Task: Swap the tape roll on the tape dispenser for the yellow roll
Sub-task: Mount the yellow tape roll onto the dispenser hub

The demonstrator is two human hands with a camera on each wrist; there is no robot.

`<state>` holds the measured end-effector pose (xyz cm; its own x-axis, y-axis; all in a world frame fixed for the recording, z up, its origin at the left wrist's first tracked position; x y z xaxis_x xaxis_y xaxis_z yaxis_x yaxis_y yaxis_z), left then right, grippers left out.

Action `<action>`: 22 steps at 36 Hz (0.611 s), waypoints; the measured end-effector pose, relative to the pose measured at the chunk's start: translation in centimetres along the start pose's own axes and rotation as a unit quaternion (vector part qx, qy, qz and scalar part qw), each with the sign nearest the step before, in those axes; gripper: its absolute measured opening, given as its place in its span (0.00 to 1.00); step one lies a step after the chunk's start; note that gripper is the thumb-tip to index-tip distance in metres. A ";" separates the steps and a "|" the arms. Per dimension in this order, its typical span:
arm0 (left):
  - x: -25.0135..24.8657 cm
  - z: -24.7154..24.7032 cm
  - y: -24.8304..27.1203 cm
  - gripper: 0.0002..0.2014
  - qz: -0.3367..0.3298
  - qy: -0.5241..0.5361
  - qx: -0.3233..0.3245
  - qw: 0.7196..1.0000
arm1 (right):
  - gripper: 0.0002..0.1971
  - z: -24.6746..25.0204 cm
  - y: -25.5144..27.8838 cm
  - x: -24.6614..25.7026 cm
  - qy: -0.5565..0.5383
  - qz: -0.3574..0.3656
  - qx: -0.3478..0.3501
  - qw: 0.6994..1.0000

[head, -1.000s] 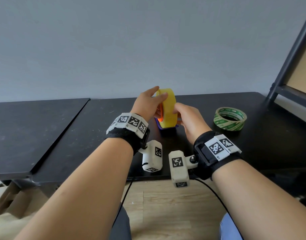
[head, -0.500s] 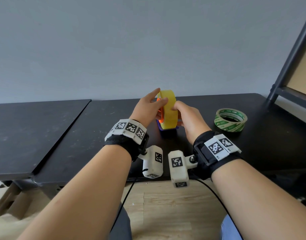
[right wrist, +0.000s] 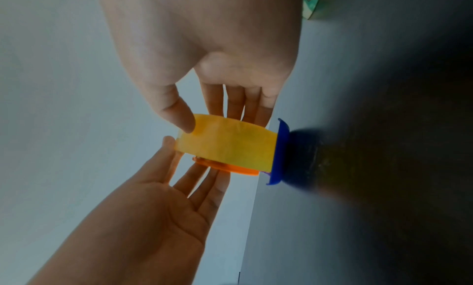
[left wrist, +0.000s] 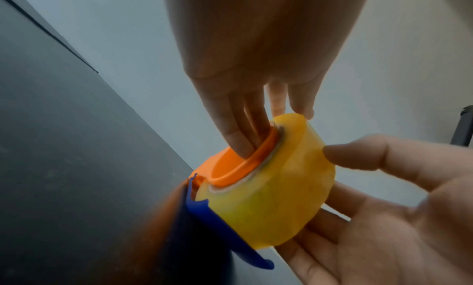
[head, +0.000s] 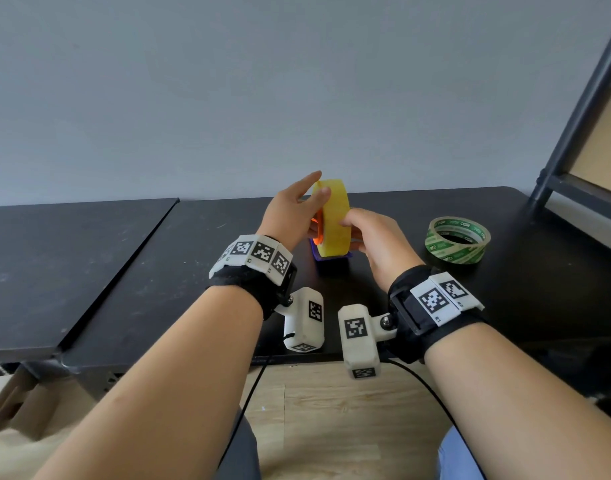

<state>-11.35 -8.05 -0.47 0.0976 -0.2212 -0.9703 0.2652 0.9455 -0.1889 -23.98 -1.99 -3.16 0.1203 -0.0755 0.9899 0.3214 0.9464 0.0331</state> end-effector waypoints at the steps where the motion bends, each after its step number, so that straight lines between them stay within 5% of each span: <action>1: 0.0 0.0 0.1 0.24 -0.001 0.000 0.002 1.000 | 0.08 -0.1 0.0 0.1 0.003 0.007 0.009 1.000; 17: -0.4 0.3 0.7 0.22 -0.006 0.004 0.007 1.000 | 0.04 -0.6 0.0 -0.3 0.001 -0.018 0.007 1.000; 22: -0.4 0.4 0.7 0.23 -0.006 0.001 0.008 1.000 | 0.11 -0.8 0.1 -0.1 0.001 -0.023 0.003 1.000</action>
<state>-10.83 -7.41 -0.20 0.0917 -0.2327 -0.9682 0.2811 0.9388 -0.1990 -23.20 -2.13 -3.36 0.1073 -0.1196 0.9870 0.3220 0.9434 0.0793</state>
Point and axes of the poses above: each hand's wrist, its own y-axis away from the middle knuckle, its own z-axis out of the back of the hand, x = y × z, the point moved 7 cm from there along -y, towards the middle knuckle, and after that the axes turned 7 degrees about y, right-handed, at the moved point
